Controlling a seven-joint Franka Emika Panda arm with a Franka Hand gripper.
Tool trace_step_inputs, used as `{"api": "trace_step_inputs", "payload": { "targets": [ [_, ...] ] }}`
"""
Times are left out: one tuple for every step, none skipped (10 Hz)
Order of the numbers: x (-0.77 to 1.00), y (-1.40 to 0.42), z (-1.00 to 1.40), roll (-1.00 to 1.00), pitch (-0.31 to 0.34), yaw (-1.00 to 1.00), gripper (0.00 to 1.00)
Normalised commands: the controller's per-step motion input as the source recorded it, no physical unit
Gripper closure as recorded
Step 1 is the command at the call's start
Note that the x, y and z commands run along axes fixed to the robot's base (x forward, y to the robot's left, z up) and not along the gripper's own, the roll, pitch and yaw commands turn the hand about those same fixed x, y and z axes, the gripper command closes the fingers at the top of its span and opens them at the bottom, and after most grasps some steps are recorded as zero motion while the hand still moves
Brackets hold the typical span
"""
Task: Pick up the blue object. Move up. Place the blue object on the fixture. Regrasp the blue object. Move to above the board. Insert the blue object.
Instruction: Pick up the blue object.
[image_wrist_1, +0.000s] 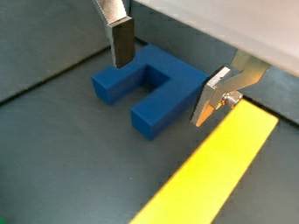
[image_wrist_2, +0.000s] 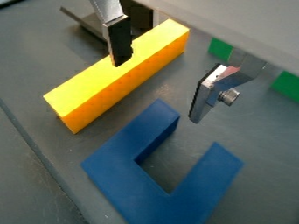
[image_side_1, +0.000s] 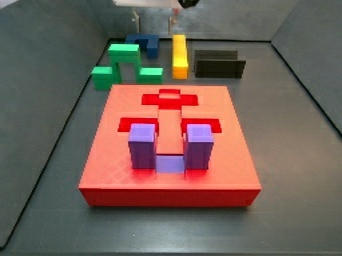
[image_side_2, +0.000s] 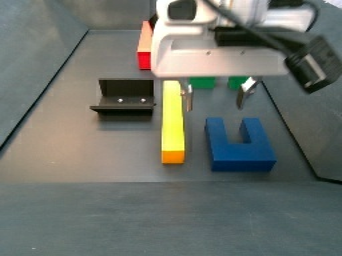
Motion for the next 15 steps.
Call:
{"api": "trace_step_inputs", "payload": {
  "targets": [
    [0.01, 0.0, -0.15, 0.03, 0.031, 0.0, 0.0],
    [0.0, 0.05, -0.27, 0.0, 0.0, 0.0, 0.0],
    [0.0, 0.07, -0.28, 0.0, 0.011, 0.0, 0.0],
    [0.0, 0.03, -0.26, 0.0, 0.01, 0.0, 0.0],
    [0.02, 0.02, -0.21, 0.0, 0.007, 0.0, 0.0],
    [0.06, 0.0, -0.21, 0.0, 0.007, 0.0, 0.0],
    [0.08, 0.0, -0.21, 0.0, 0.007, 0.0, 0.0],
    [0.09, 0.0, -0.23, 0.0, 0.013, 0.0, 0.0],
    [0.09, 0.0, -0.23, 0.01, 0.02, 0.0, 0.0],
    [0.09, 0.0, -0.24, 0.02, 0.024, 0.0, 0.0],
    [0.04, 0.0, -0.21, 0.02, 0.017, 0.0, 0.0],
    [0.0, 0.0, -0.15, 0.01, 0.011, 0.0, 0.0],
    [0.0, 0.0, -0.18, 0.0, 0.0, 0.0, 0.0],
    [0.0, 0.0, -0.16, 0.0, 0.0, 0.0, 0.0],
    [0.0, 0.0, -0.05, 0.0, 0.0, 0.0, 0.0]
  ]
}}
